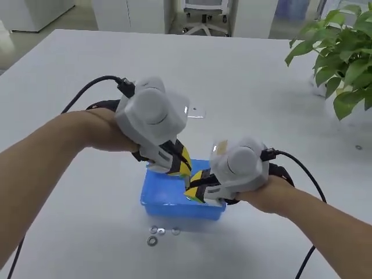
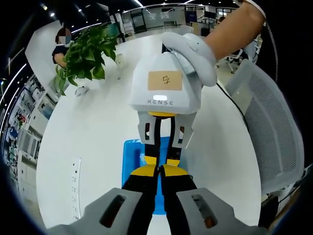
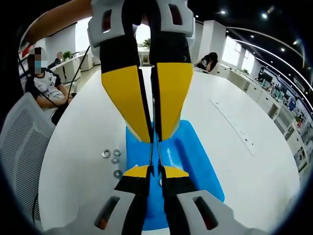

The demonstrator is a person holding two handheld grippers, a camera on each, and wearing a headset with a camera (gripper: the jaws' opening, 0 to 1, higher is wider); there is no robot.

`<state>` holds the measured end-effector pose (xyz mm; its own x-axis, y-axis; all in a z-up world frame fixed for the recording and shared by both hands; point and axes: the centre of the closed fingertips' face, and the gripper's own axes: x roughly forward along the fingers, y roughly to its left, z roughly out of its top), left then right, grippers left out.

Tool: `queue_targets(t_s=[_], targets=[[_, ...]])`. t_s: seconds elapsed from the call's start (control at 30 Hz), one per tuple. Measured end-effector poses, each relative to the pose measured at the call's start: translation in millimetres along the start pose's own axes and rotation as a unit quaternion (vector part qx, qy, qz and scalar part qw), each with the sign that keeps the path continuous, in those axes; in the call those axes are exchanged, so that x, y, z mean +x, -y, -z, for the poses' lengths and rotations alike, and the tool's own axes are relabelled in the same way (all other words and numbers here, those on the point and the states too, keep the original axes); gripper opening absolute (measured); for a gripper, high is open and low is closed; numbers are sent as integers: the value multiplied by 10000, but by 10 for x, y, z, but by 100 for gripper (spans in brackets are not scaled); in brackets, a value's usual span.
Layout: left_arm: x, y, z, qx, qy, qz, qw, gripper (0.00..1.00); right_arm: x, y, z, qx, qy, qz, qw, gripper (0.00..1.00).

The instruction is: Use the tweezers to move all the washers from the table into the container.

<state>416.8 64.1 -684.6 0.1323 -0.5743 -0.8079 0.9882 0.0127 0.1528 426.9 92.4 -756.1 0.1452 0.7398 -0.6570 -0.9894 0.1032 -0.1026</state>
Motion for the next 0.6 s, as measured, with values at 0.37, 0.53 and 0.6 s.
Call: queue_targets(t_s=[0.37,0.53,0.6], targets=[[-163,125,-49,42,-41,-107,9999,6,-78,-124,-140,-117,63,50,9999,11],[-247,203,-48,32,-61,-159,9999,6,-92,-192,-205,-153,105,53,9998,11],[-266,230,-43,21,-71,-170,9998,6,-91,-230,-232,-169,120,48,9998,11]])
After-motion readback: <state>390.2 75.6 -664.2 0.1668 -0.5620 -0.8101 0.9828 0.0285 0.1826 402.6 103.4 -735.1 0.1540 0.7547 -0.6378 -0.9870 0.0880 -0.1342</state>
